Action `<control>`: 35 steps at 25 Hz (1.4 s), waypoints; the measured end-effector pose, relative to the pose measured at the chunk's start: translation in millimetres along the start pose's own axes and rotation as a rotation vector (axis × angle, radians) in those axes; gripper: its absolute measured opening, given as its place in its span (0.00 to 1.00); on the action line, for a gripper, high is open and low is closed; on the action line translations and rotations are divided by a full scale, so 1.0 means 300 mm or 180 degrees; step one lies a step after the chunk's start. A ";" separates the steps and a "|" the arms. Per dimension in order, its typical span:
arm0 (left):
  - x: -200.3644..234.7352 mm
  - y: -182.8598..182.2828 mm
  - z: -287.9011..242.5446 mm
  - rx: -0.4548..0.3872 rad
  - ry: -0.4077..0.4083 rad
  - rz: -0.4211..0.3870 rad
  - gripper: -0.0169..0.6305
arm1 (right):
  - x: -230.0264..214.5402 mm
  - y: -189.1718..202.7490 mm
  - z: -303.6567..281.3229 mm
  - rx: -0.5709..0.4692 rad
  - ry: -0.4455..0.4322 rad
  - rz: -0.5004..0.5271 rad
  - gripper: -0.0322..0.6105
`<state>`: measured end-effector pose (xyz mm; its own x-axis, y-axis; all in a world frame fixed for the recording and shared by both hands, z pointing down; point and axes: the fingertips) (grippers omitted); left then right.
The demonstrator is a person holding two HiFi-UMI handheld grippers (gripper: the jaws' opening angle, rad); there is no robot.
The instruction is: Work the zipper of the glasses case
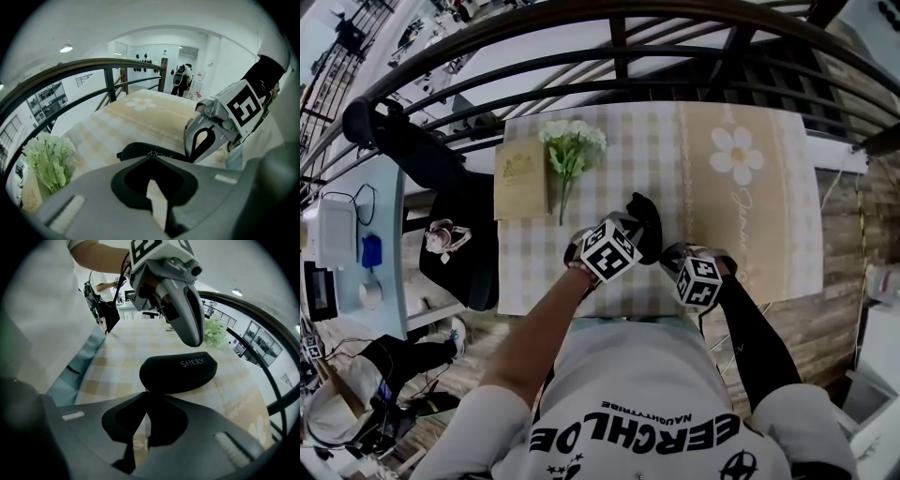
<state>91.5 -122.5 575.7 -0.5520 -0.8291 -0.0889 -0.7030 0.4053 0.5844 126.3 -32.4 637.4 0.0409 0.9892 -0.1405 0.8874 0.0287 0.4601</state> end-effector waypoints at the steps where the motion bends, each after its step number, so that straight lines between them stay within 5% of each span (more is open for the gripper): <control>1: -0.009 -0.012 0.002 -0.0020 0.0005 -0.0044 0.04 | -0.002 0.029 0.013 0.0015 0.0041 -0.0050 0.10; 15: -0.061 -0.147 -0.119 -0.0015 0.0028 -0.0604 0.04 | -0.258 0.285 0.160 0.0287 0.0969 -0.0713 0.10; 22: -0.058 -0.144 -0.164 -0.0020 -0.0058 -0.0845 0.04 | -0.267 0.293 0.159 0.0260 0.0910 -0.0695 0.10; 35: -0.069 -0.120 -0.154 -0.0061 -0.0023 -0.0673 0.04 | -0.214 0.290 0.162 0.0238 0.0783 -0.0708 0.10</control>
<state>149.1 -137.7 593.7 -0.3961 -0.8922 -0.2169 -0.7950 0.2150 0.5673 223.2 -100.3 643.7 -0.2615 0.9652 -0.0104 0.8937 0.2462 0.3750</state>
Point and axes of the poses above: the fingertips, and each gripper's own axes: z backward along the fingers, x to its left, y out of its underside, and after that the axes turned 11 degrees about -y, right-handed
